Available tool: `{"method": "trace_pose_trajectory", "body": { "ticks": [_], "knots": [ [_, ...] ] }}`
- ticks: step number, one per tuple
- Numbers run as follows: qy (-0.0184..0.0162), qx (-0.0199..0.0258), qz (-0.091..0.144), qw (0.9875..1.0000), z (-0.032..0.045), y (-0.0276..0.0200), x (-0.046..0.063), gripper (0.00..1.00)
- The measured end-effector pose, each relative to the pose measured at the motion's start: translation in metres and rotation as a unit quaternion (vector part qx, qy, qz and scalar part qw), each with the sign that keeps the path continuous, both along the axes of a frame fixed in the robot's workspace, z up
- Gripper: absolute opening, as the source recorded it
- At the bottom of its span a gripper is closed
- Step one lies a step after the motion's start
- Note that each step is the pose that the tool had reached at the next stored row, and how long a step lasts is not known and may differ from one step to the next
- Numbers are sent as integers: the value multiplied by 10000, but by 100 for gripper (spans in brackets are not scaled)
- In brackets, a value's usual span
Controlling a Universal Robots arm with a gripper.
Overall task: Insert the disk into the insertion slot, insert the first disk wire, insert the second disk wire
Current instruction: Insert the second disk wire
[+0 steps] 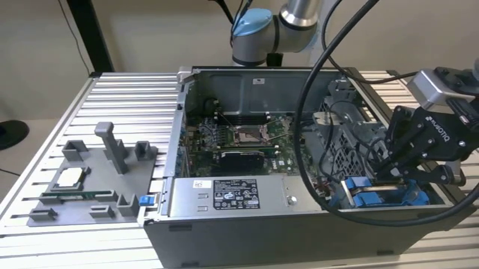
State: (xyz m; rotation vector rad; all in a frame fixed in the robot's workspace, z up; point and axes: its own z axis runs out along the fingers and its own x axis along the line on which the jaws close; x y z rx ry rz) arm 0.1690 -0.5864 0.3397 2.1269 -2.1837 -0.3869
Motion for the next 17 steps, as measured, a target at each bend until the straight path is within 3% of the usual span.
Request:
{"method": "trace_pose_trajectory", "body": {
  "ticks": [10,17],
  "knots": [
    [0,8,0,10000,-38,3,8,0],
    [0,5,0,10000,-111,3,14,0]
  ]
}}
